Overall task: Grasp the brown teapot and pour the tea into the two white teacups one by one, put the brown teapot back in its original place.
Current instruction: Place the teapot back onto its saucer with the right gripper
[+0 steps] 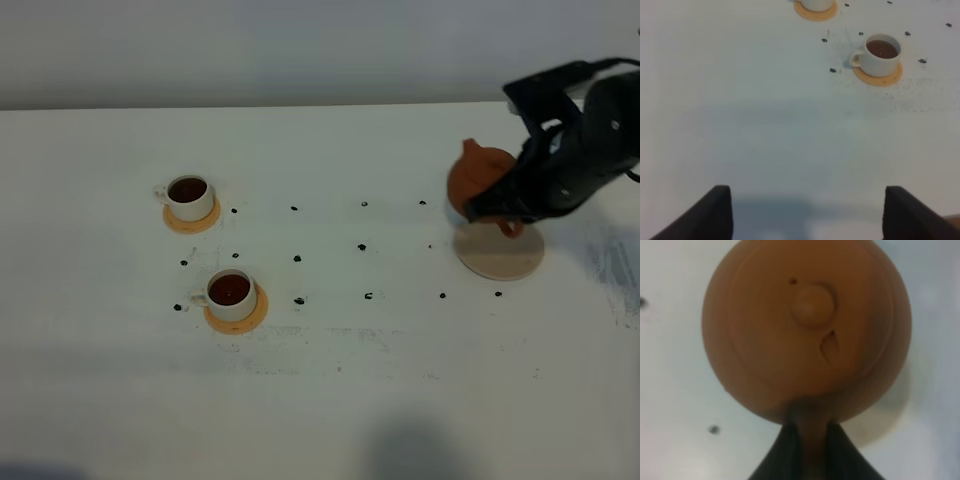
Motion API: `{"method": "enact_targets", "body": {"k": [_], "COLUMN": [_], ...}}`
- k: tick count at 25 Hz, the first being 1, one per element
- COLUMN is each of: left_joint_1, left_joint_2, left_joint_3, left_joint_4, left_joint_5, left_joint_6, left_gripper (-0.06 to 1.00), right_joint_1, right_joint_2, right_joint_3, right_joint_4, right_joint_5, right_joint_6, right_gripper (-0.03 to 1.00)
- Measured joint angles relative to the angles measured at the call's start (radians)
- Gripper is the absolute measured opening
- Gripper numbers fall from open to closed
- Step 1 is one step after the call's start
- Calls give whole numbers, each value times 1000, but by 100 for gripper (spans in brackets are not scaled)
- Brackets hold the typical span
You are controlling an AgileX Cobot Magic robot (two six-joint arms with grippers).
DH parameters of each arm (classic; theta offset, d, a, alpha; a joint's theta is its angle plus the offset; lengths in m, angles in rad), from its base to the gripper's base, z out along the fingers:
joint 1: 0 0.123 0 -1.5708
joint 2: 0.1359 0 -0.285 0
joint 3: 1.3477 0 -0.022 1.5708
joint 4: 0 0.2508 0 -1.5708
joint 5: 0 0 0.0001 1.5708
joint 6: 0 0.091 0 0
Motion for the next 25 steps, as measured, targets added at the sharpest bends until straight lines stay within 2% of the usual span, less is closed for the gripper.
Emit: {"method": "enact_targets", "body": {"k": [7, 25], "left_joint_1": [0, 0], "left_joint_2": [0, 0], "left_joint_3": [0, 0], "left_joint_4": [0, 0], "left_joint_5": [0, 0], "left_joint_6": [0, 0], "left_gripper": [60, 60], "right_joint_1": [-15, -59], "right_joint_2": [9, 85], "right_joint_3": [50, 72], "right_joint_4": [17, 29], "right_joint_5": [-59, -76], "right_joint_6": [8, 8], "right_gripper": [10, 10]}}
